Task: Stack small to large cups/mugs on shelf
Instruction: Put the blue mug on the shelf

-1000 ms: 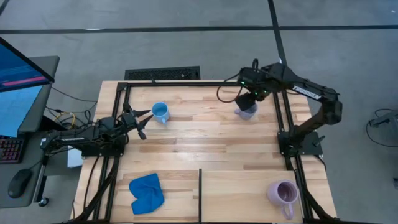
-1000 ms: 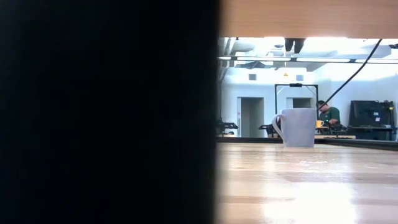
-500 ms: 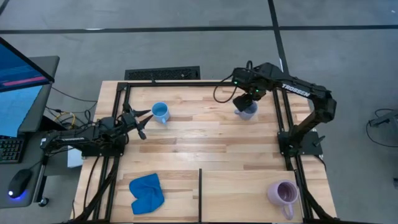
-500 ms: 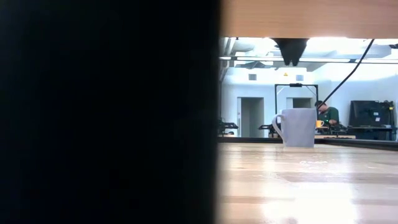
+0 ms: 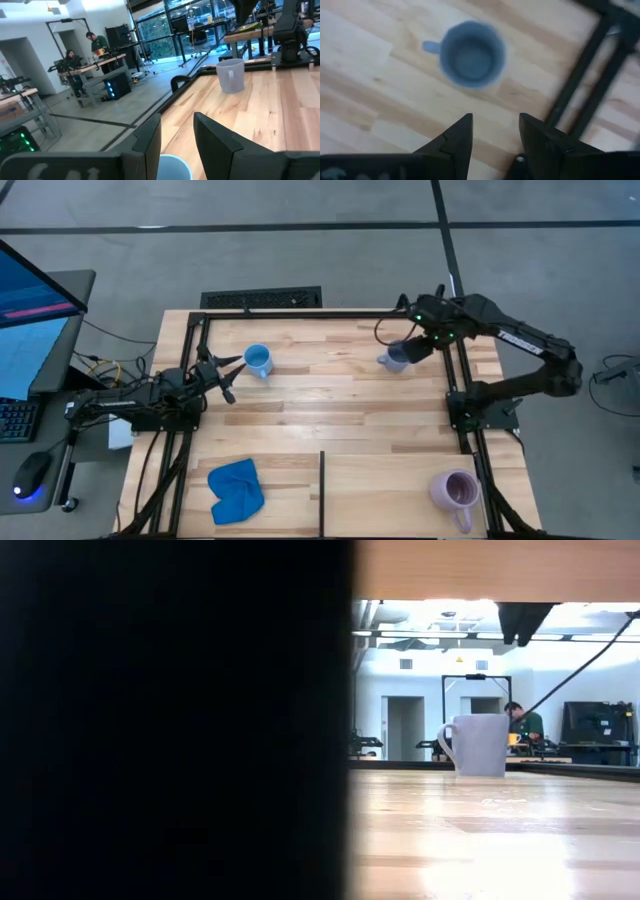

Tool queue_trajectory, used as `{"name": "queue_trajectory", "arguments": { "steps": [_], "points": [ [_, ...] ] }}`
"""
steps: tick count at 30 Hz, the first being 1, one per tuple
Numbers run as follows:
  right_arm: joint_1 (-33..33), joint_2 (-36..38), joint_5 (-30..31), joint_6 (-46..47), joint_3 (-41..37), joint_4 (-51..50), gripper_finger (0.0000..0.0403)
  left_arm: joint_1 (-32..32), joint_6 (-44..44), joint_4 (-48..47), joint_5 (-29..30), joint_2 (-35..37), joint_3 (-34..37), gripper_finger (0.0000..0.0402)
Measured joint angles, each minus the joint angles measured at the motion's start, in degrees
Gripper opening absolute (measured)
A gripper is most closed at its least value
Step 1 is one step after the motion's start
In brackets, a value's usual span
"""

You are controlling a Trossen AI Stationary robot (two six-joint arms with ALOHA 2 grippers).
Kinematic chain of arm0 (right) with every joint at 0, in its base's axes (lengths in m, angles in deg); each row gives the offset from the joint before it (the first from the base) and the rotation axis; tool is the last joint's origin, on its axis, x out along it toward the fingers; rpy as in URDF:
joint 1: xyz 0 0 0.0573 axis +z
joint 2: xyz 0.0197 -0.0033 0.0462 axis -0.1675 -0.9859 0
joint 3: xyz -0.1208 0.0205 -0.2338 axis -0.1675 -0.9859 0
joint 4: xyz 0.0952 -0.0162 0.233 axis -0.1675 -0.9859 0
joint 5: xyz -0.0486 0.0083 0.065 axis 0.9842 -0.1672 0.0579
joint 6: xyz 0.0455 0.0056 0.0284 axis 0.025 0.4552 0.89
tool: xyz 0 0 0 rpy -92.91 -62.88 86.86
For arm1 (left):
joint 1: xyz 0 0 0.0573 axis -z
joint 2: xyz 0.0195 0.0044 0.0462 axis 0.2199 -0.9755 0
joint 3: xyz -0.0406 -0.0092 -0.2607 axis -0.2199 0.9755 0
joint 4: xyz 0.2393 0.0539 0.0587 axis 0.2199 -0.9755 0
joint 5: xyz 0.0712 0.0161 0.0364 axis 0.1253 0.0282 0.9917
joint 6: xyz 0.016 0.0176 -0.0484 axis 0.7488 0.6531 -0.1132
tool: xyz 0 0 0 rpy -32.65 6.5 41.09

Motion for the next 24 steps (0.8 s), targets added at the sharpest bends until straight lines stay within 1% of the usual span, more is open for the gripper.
{"name": "queue_trajectory", "arguments": {
  "steps": [4,8,10,13,20,24],
  "points": [
    [-0.27,2.19,-3.41,-0.02,-5.19,5.25,0.0182,0.00,0.21,0.00,0.00,0.00,-0.01,0.0108],
    [-0.56,2.27,-3.37,0.03,-7.64,6.00,0.0182,0.00,0.30,0.00,0.06,0.00,0.00,0.0108],
    [-0.78,1.86,-3.39,1.58,-8.43,6.05,0.0182,0.00,0.30,0.00,0.09,0.00,-0.02,0.0108],
    [-1.35,0.66,-3.36,4.37,-8.66,6.32,0.0182,0.00,0.32,0.01,0.10,0.00,-0.02,0.0108],
    [-1.83,-2.83,-3.22,5.60,-8.66,9.06,0.0182,0.00,0.32,0.02,0.11,0.00,0.00,0.0108],
    [-1.91,-5.24,-1.17,7.52,-8.64,9.02,0.0182,0.00,0.32,0.00,0.11,0.00,0.00,0.0108]
  ]
}}
